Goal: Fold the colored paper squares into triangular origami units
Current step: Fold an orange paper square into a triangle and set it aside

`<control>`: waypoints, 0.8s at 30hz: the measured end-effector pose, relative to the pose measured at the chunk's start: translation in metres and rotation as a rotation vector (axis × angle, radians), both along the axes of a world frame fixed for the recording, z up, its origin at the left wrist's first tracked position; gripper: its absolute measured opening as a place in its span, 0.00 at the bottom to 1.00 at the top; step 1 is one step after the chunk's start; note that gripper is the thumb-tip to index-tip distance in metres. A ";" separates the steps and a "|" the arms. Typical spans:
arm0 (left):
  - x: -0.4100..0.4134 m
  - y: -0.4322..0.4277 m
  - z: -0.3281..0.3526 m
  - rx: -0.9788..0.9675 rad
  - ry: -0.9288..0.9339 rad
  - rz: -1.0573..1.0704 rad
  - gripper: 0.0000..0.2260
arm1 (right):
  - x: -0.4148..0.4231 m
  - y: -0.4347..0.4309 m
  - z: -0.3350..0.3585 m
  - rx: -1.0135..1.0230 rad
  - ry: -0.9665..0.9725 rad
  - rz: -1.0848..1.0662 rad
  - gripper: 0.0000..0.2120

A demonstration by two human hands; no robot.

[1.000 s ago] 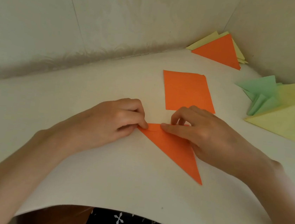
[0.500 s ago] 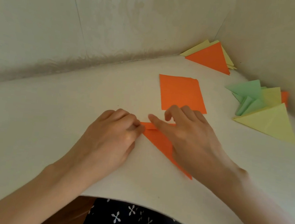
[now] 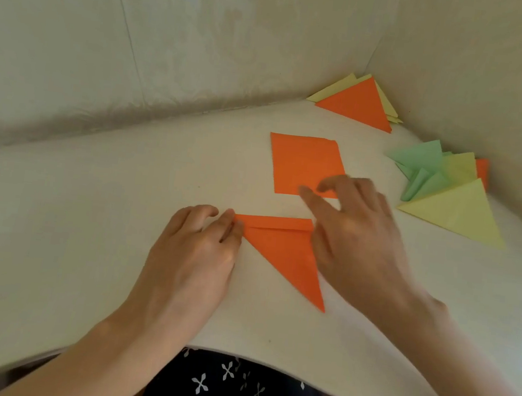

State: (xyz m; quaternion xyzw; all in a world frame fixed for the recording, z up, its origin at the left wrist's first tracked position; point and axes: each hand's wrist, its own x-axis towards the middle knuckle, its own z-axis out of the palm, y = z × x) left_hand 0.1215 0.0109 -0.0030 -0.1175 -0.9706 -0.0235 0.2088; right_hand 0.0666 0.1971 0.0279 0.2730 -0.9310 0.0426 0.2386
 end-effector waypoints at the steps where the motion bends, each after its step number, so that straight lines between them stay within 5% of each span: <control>1: 0.000 0.000 0.001 0.001 -0.005 0.000 0.19 | 0.001 -0.006 -0.002 -0.006 -0.039 0.061 0.19; 16: -0.005 -0.030 0.022 0.189 -0.047 0.090 0.20 | 0.013 -0.017 -0.027 0.013 -0.097 0.106 0.19; 24: -0.009 -0.026 0.005 0.110 -0.073 0.022 0.20 | 0.013 -0.017 -0.027 -0.011 -0.129 0.097 0.19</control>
